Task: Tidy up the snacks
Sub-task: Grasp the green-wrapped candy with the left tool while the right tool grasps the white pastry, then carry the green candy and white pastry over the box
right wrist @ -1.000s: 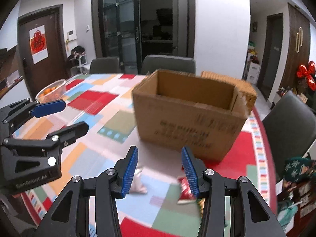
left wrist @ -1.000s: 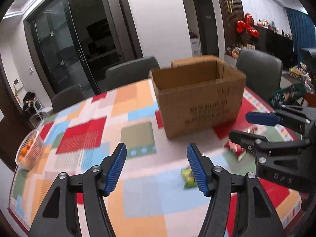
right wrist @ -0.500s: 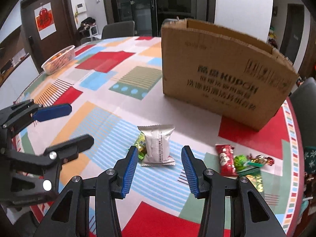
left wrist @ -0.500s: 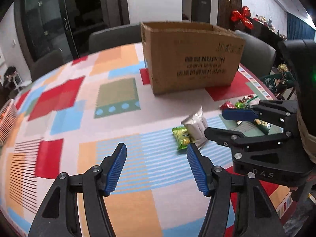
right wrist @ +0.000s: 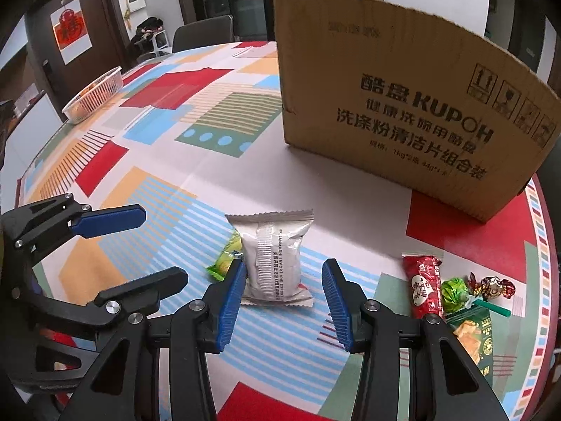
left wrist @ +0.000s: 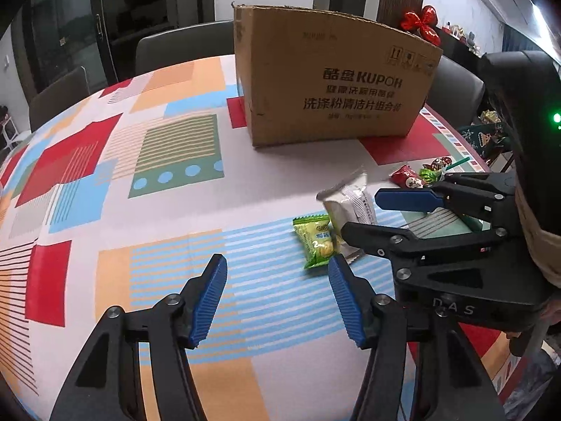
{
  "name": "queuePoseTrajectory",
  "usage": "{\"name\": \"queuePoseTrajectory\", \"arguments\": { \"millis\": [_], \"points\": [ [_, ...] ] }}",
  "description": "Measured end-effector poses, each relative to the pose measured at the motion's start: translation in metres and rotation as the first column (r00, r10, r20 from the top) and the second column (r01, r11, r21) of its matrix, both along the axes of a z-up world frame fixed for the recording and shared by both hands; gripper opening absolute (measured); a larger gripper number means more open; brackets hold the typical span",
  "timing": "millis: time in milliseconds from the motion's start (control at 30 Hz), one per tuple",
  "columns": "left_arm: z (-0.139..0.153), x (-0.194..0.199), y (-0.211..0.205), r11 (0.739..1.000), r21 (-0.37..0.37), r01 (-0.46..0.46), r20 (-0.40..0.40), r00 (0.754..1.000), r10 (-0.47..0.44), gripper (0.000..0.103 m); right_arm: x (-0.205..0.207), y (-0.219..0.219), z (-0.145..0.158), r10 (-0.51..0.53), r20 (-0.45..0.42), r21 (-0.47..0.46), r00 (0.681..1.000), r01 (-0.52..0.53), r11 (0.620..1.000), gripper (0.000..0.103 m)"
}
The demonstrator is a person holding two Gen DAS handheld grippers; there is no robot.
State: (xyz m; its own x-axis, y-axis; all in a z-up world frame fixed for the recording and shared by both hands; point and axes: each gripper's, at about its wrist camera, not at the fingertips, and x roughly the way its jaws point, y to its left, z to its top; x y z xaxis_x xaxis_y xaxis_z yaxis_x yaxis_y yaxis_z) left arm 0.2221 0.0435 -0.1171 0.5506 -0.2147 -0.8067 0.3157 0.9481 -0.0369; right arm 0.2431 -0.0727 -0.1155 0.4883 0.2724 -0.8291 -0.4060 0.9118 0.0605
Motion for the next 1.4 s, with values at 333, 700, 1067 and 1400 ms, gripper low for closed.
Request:
{"name": "queuePoseTrajectory", "arguments": {
  "millis": [333,700,1067,1400],
  "points": [
    [-0.014,0.021,-0.02,0.999,-0.034,0.026,-0.052,0.998,-0.028,0.055,0.016,-0.019,-0.012,-0.053,-0.027,0.008,0.998,0.054,0.999,0.045],
    [-0.027,0.035,-0.029,1.0,0.001,-0.023,-0.099,0.995,0.023,0.026,0.013,-0.031,-0.015,-0.088,-0.03,0.02,0.996,0.089,0.996,0.034],
    [-0.011,0.021,-0.026,0.998,-0.041,-0.055,-0.083,0.995,0.051,0.023,0.002,-0.033,-0.005,-0.091,-0.019,0.034,0.996,0.092,0.995,0.032],
    [0.026,-0.001,-0.032,0.997,-0.05,-0.06,0.009,0.998,0.06,0.023,-0.018,-0.046,0.022,-0.103,0.035,0.06,0.994,0.101,0.993,0.032]
  ]
}}
